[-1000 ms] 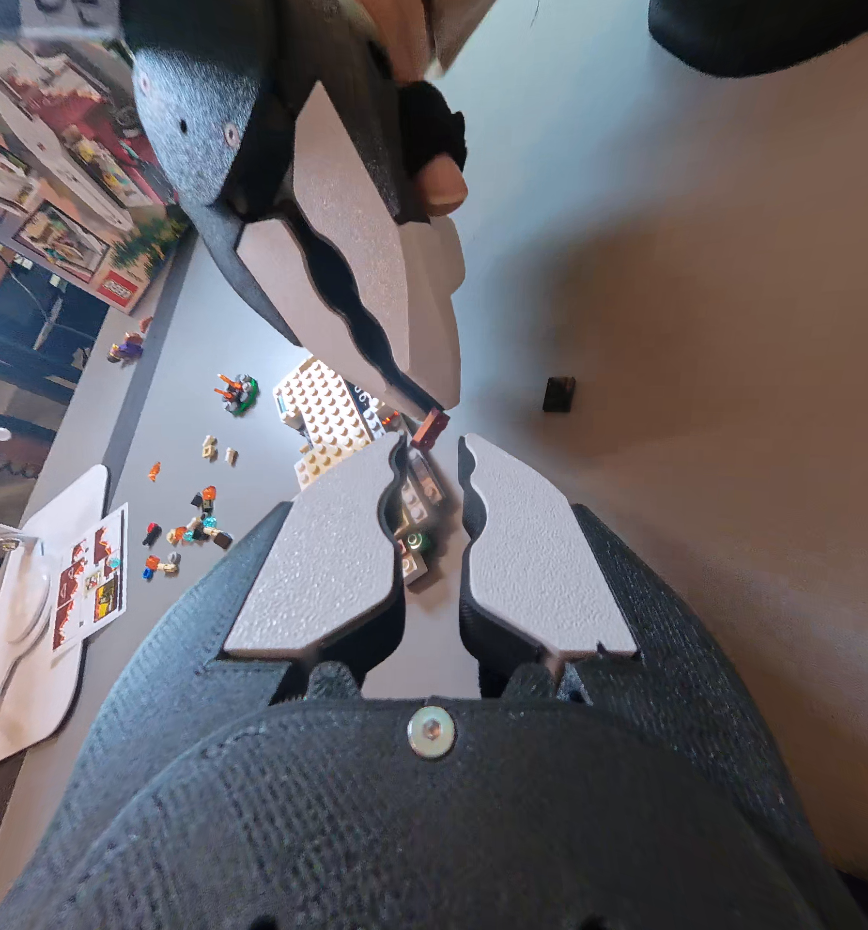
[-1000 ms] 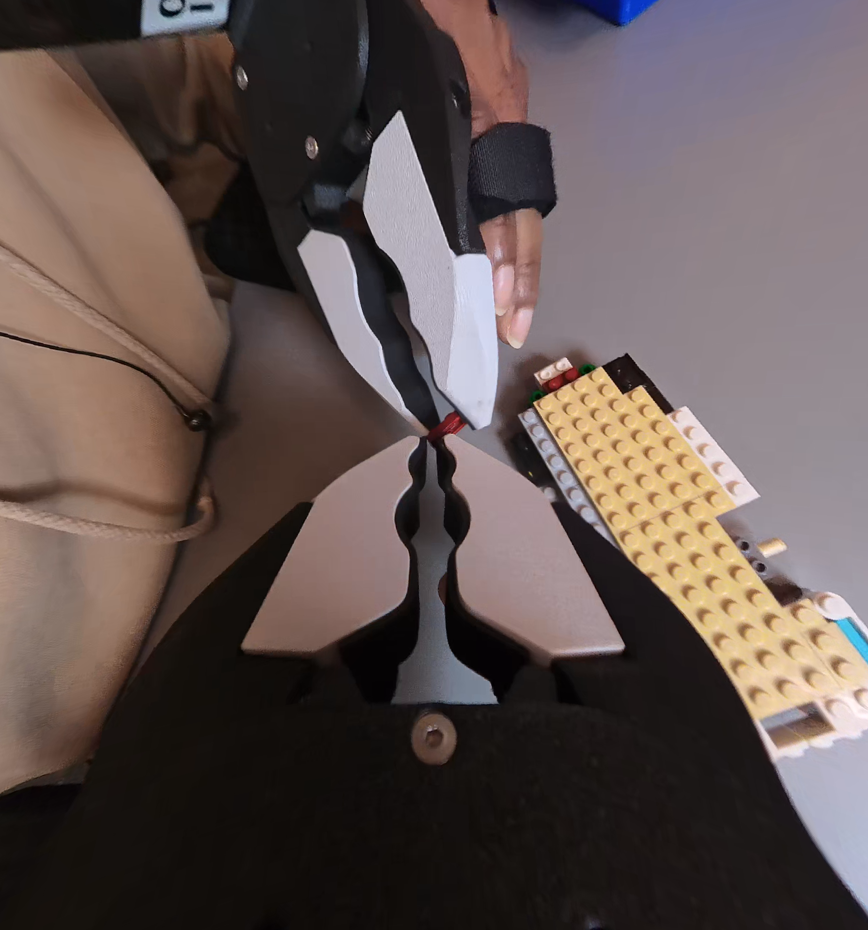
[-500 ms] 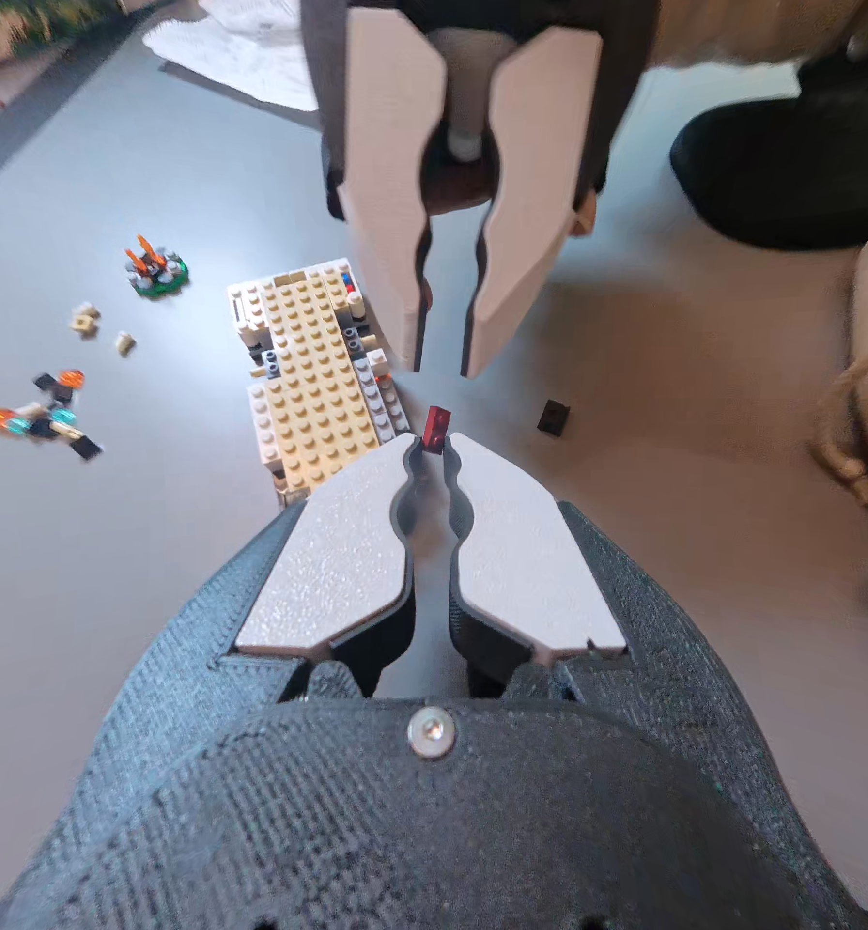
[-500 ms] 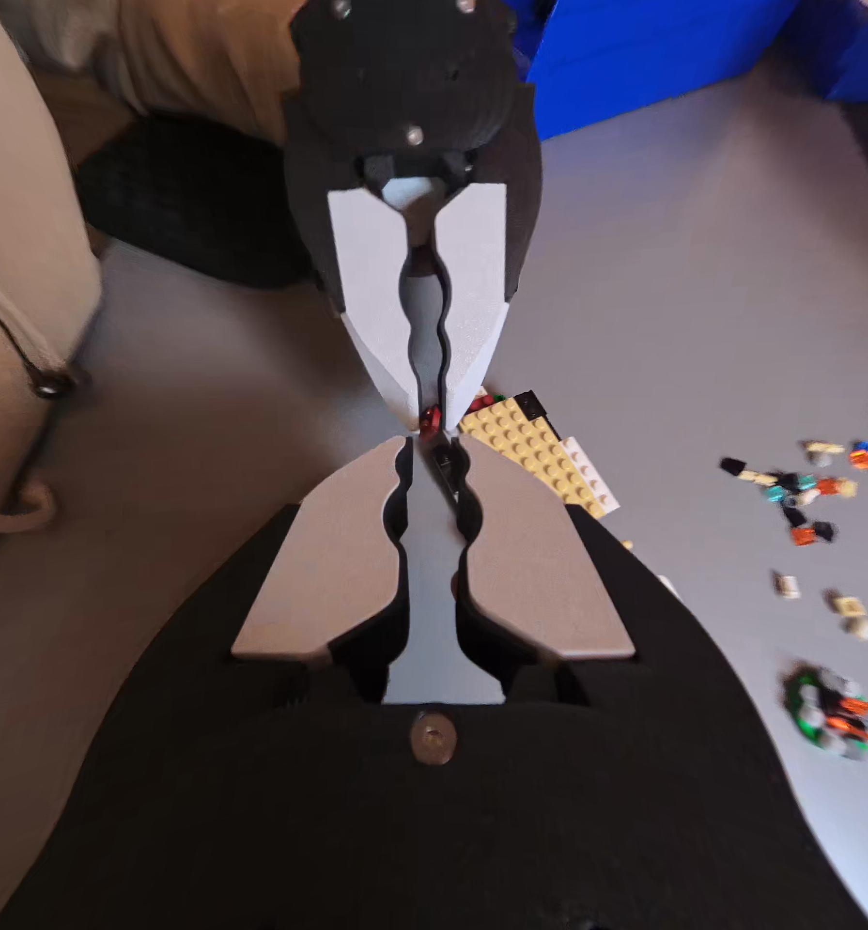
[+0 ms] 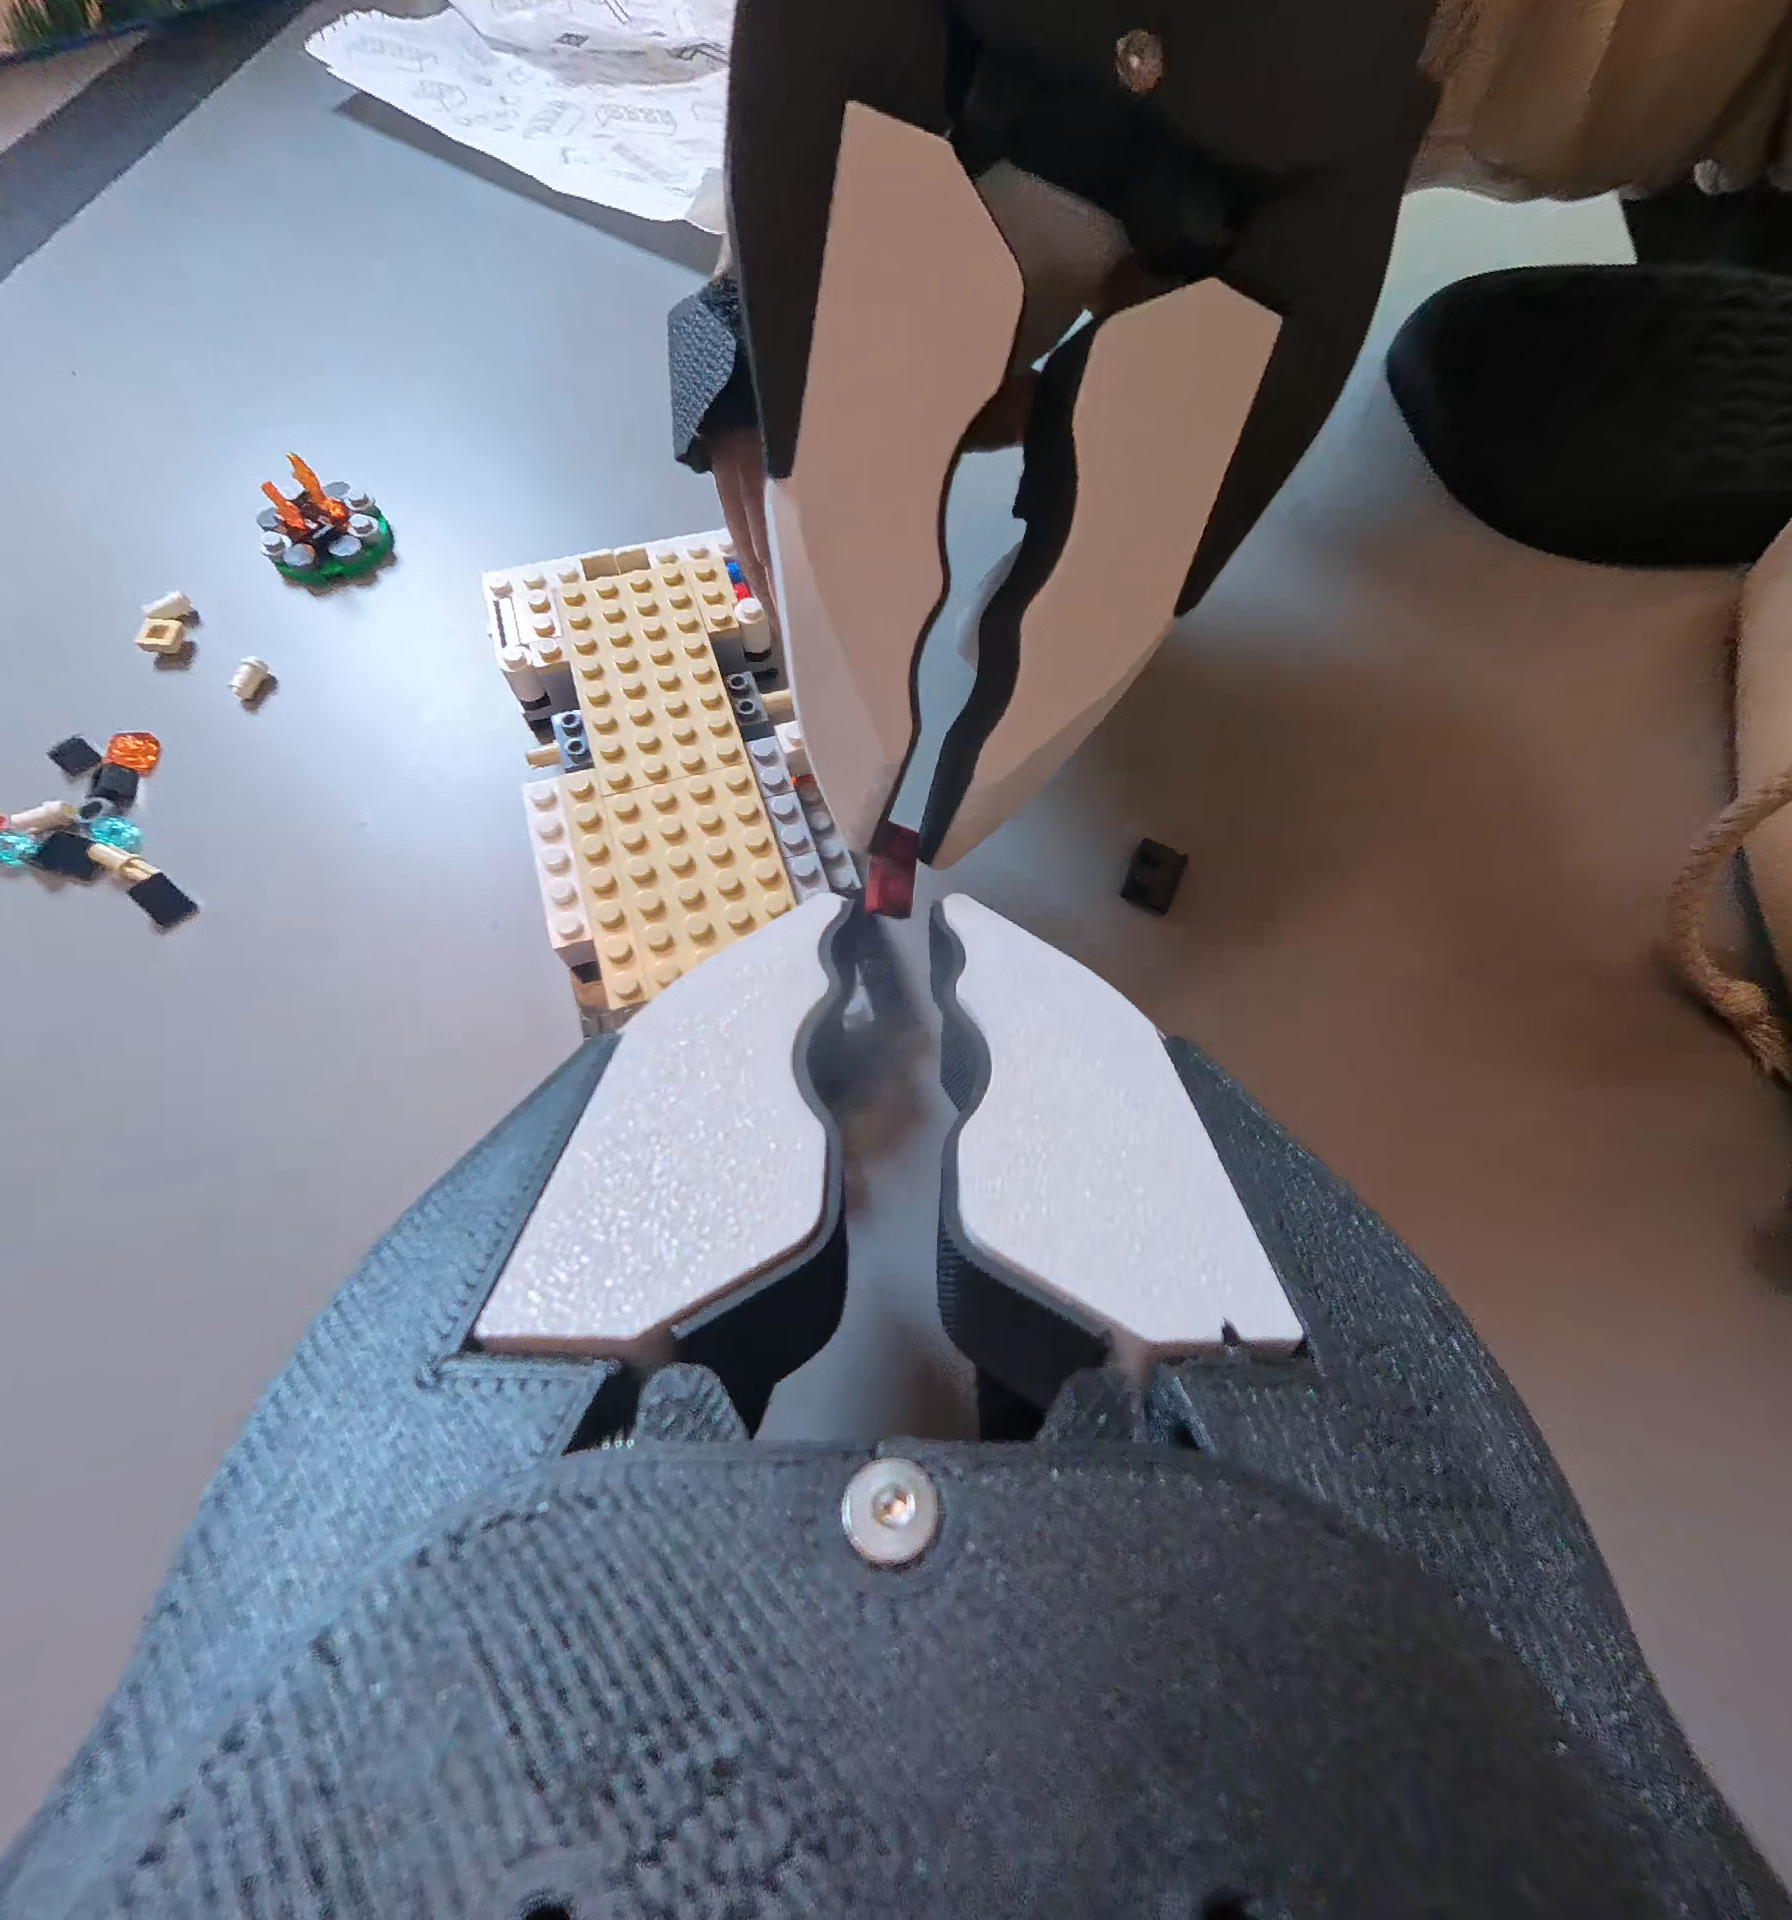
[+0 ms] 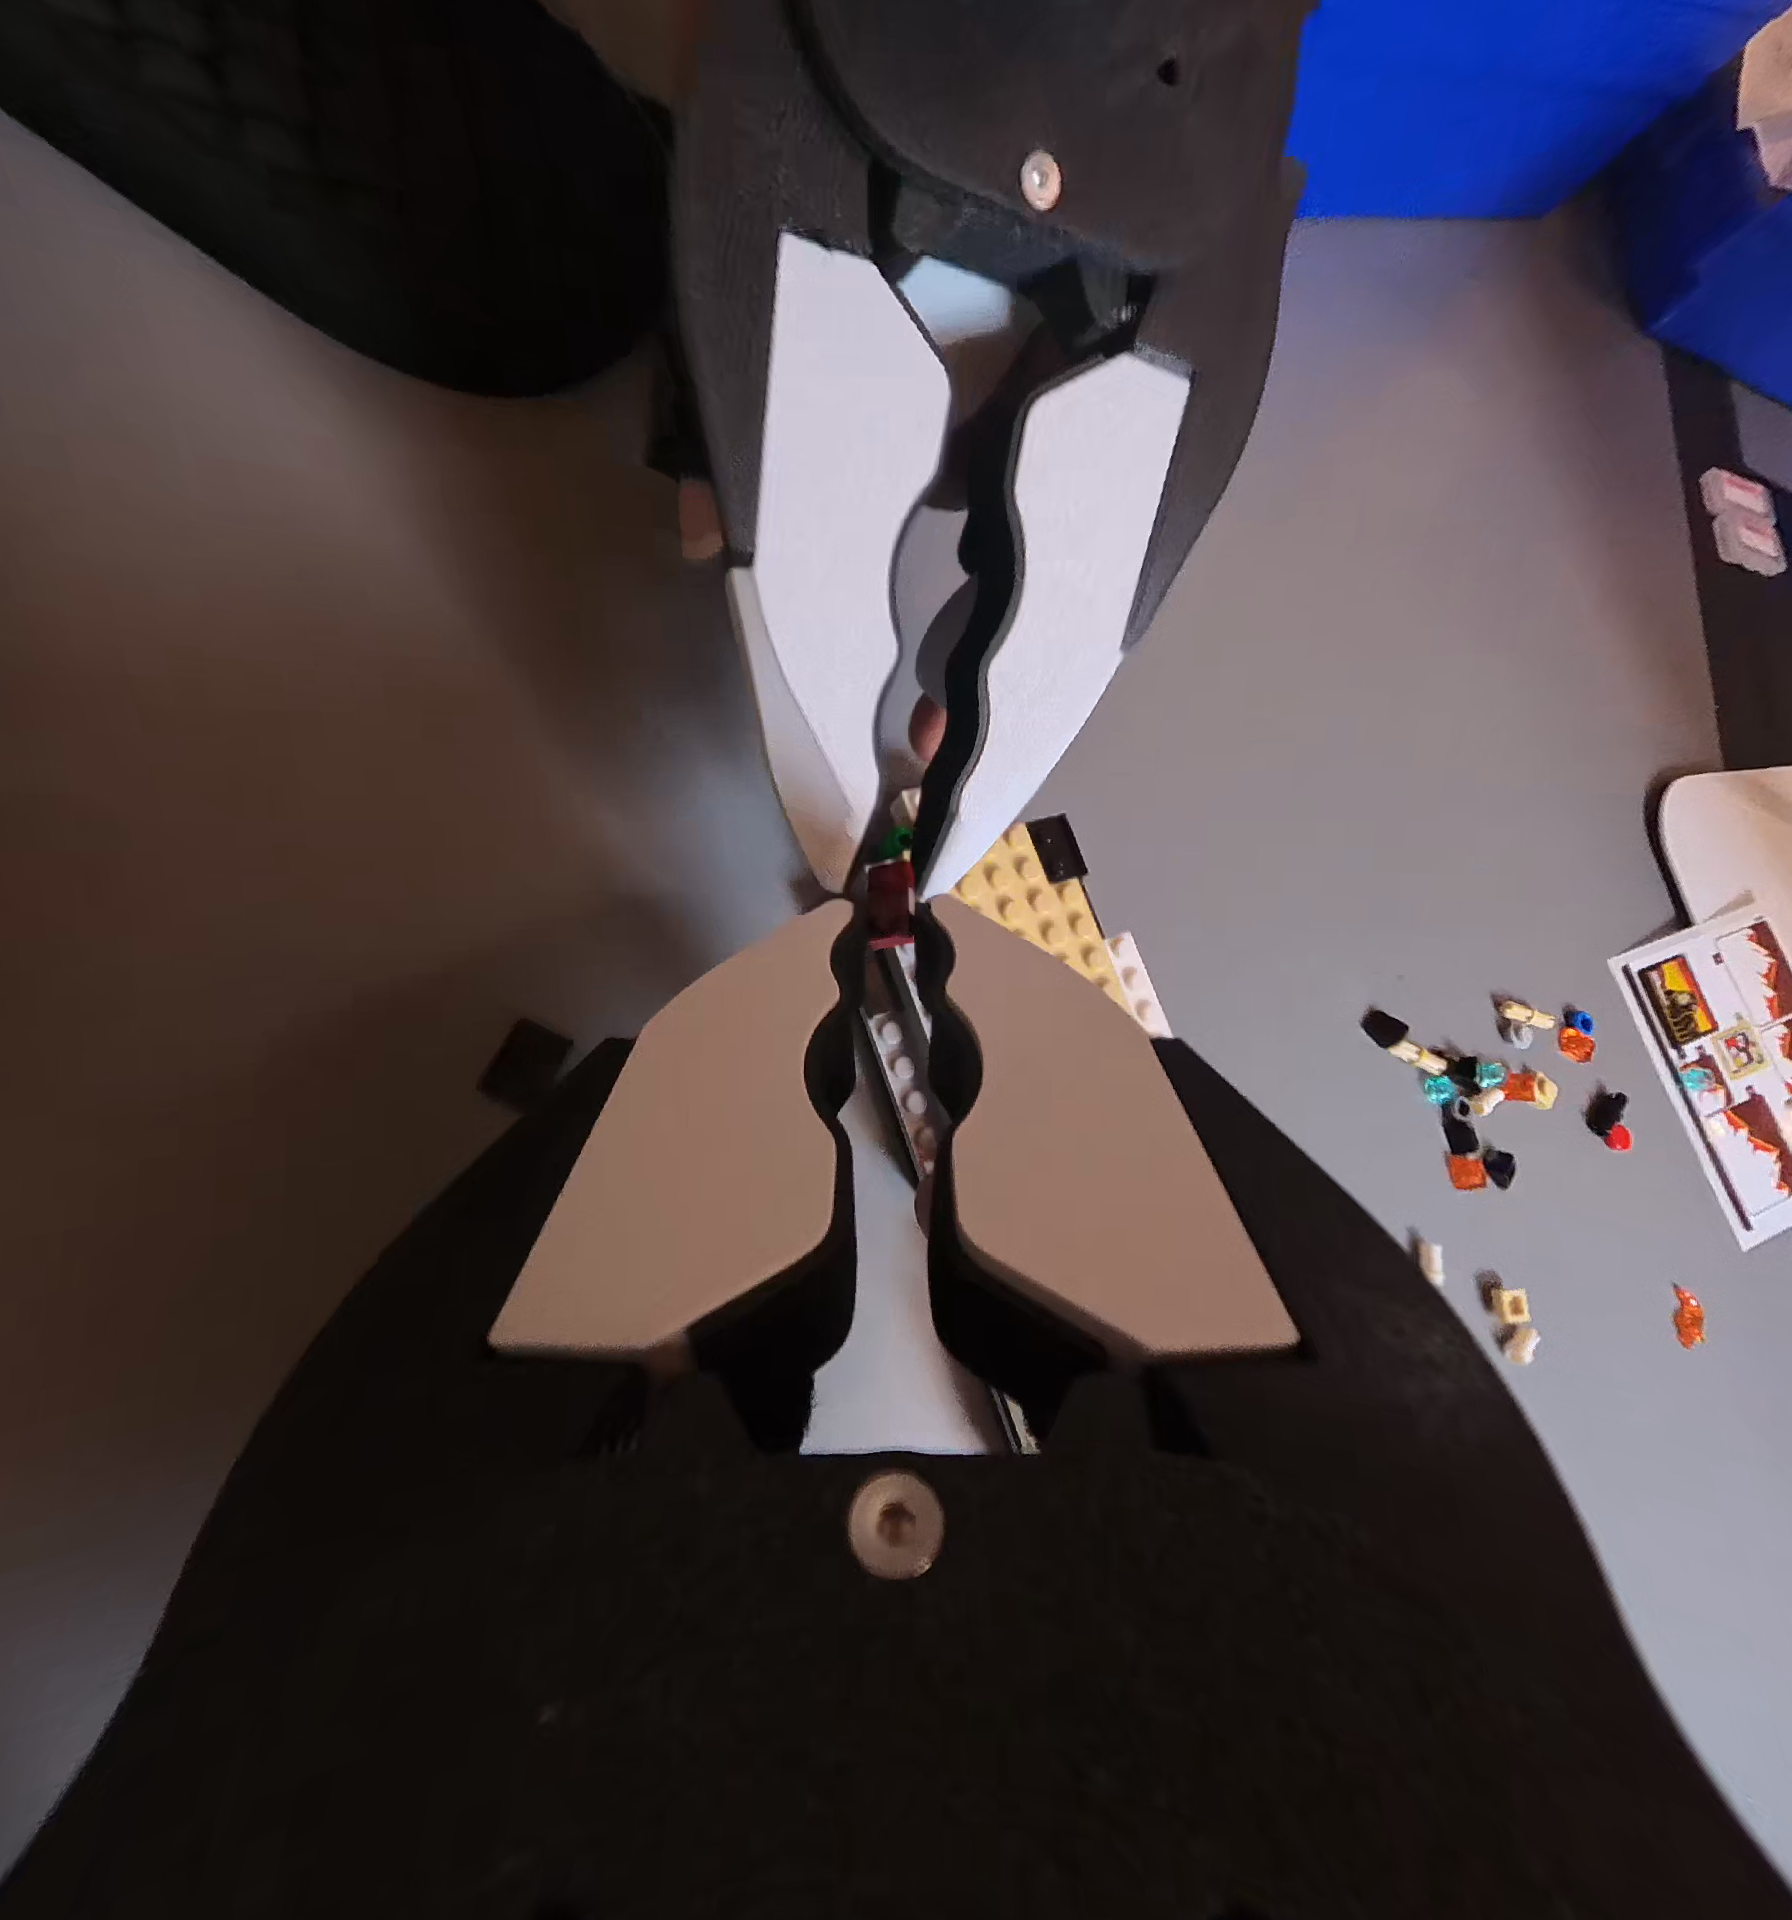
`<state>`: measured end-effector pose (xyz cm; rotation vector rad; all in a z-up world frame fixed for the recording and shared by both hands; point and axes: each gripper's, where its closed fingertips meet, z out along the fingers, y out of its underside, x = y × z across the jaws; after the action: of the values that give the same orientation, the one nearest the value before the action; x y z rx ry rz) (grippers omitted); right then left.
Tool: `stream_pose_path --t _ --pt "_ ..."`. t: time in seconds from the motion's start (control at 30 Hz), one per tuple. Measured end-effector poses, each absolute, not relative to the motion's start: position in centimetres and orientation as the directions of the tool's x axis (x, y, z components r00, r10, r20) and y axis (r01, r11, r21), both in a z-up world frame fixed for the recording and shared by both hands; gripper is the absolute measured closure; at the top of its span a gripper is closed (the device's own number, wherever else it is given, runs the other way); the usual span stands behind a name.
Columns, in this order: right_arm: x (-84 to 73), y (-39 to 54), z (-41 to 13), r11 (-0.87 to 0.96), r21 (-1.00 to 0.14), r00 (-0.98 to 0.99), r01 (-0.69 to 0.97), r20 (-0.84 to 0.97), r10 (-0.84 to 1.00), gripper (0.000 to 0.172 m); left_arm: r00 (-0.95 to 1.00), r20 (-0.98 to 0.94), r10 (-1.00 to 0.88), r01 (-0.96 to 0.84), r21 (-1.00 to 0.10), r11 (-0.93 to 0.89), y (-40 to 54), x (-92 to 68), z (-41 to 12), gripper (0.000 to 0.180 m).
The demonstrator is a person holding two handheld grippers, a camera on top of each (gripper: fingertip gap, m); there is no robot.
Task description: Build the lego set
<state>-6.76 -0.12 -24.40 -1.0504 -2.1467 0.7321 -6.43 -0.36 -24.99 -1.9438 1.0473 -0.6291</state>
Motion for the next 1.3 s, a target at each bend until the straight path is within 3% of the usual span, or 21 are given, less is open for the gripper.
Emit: stream_pose_path --t 0.3,0.53,1.3 --pt "-6.7 1.1 -25.8 0.498 -0.655 -0.53 0.568 0.173 0.831 0.163 0.572 -0.154 -0.805 -0.556 -0.794 -0.244 1.1 -8.0 -26.0 0.143" --pt "-7.0 1.1 -26.6 0.528 -0.606 -0.56 0.595 0.158 0.813 0.163 0.581 -0.167 -0.796 -0.585 -0.766 -0.266 1.5 -8.4 -27.0 0.124" --pt "-7.4 1.6 -26.8 0.556 -0.585 -0.574 0.59 0.18 0.799 0.162 0.617 -0.133 -0.776 -0.551 -0.777 -0.305 2.1 -8.7 -27.3 0.122"
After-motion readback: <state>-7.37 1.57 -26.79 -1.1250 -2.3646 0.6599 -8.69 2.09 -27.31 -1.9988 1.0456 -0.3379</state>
